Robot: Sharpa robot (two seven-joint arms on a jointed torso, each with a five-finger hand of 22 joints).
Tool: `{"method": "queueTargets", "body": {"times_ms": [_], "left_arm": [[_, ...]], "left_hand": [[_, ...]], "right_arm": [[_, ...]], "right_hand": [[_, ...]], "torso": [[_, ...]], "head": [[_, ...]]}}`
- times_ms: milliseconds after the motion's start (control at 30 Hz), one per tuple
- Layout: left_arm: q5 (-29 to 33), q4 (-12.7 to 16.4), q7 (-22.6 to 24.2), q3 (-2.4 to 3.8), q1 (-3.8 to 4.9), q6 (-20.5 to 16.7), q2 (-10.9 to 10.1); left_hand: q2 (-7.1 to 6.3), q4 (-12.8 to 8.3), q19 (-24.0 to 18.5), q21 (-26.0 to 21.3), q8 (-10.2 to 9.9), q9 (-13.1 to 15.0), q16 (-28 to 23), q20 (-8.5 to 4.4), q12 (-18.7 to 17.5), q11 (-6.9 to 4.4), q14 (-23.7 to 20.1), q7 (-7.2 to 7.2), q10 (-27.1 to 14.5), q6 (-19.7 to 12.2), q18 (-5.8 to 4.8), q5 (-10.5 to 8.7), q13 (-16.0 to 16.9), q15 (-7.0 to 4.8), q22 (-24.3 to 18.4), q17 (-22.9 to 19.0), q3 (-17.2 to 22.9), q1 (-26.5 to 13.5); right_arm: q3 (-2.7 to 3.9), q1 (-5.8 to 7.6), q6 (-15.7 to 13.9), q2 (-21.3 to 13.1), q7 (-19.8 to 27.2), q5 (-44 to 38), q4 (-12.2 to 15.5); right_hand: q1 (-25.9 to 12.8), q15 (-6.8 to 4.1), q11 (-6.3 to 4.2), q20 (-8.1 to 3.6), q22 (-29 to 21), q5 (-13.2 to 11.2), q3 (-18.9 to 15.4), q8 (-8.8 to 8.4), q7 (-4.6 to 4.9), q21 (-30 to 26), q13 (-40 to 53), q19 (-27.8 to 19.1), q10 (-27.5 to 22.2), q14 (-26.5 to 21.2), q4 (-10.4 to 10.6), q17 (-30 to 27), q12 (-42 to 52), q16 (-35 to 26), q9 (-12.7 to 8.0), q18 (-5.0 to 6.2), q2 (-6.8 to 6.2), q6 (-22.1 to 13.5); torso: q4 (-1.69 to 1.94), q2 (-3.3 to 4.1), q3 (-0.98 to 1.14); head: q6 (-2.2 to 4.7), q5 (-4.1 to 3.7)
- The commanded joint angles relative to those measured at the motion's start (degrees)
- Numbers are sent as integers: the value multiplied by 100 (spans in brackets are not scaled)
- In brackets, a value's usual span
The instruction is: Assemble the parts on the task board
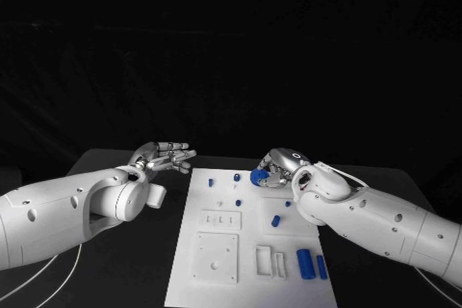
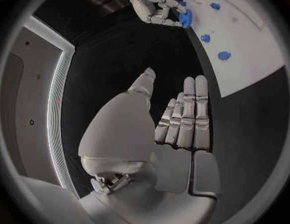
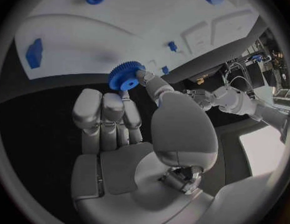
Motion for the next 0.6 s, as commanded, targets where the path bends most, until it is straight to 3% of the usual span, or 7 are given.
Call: {"method": "queueTargets", "body": {"times_ms": [33, 233, 600], "left_arm": [[-30, 34, 19, 4, 20, 49, 17], [-30, 63, 17, 4, 20, 49, 28], [-36, 87, 13, 5, 20, 64, 52]], "left_hand": [[-37, 22, 20, -2, 4, -6, 19, 5, -7, 1, 11, 0, -27, -26, 33, -35, -4, 1, -2, 6, 5, 24], [-41, 42, 27, -4, 5, -6, 19, 2, -7, -1, 14, -4, -28, -19, 31, -35, -4, -1, -6, 6, 5, 41], [-37, 32, 25, -4, 5, -6, 20, 2, -7, 1, 13, -1, -26, -18, 31, -31, -4, -1, -6, 6, 9, 45]], "right_arm": [[2, 5, -137, 116, -68, -333, 43], [-21, 8, -156, 427, -53, -482, -52], [-92, -13, -212, 818, 13, -556, -360]], "right_hand": [[-36, -31, -28, -40, 678, -61, 33, 13, -178, 36, 266, 381, 10, 6, -1, 7, -38, -28, 196, -76, 14, 507], [-38, -30, -26, -40, 680, -88, 31, 13, -177, 40, 268, 381, 12, 5, 7, 4, -36, -33, 189, -77, 15, 500], [-48, -24, -12, -36, 675, -79, 23, 13, -154, 25, 265, 382, 6, 6, 27, -5, -48, -51, 148, -69, -4, 423]], "torso": [[12, 7, -12], [21, 25, 4], [73, 49, -23]], "head": [[12, 9], [20, 32], [18, 38]]}}
